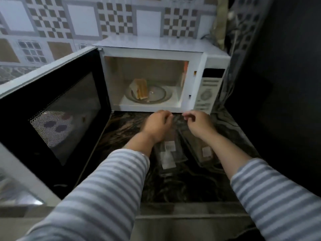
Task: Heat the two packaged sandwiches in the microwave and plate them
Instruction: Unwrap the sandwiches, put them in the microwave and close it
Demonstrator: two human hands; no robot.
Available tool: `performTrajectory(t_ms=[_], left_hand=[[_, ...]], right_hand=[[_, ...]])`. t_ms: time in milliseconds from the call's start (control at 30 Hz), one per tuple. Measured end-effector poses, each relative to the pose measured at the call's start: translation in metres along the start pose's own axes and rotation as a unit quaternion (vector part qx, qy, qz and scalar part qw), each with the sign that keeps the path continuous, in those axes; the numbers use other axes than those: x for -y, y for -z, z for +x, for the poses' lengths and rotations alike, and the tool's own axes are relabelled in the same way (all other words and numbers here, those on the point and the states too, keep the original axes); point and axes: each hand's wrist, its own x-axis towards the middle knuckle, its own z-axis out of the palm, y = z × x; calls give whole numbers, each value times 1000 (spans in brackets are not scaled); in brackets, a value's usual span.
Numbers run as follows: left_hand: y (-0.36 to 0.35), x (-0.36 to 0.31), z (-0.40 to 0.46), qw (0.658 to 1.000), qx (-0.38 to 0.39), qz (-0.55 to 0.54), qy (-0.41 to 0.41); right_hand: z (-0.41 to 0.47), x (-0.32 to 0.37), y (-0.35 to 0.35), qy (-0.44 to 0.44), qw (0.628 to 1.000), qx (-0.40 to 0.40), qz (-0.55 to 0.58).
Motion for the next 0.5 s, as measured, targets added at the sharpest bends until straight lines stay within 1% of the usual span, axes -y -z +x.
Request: performTrajectory(t_ms=[67,133,167,233,300,400,500], left_hand=[[-8,-19,-10,999,25,23,-21],[-19,-39,-19,997,47,40,-54],[-25,-49,-23,996,54,37,-66],[-36,-70,-29,996,57,15,-74],[-48,-88,-36,996,59,-1,-65],[-69,-103,-49,997,73,-18,-29],[-93,-110,-67,997,59,-42,22]], right_hand=[[-27,-16,16,-15,999,-9,-32],[-52,-32,31,-4,996,-33,-78],[-65,-39,39,2,994,-43,-99],[-84,-58,50,10,992,-30,-125],[-98,-78,57,24,990,4,-141],[-116,-97,56,61,985,50,-151],[-128,-108,49,105,978,67,-170]])
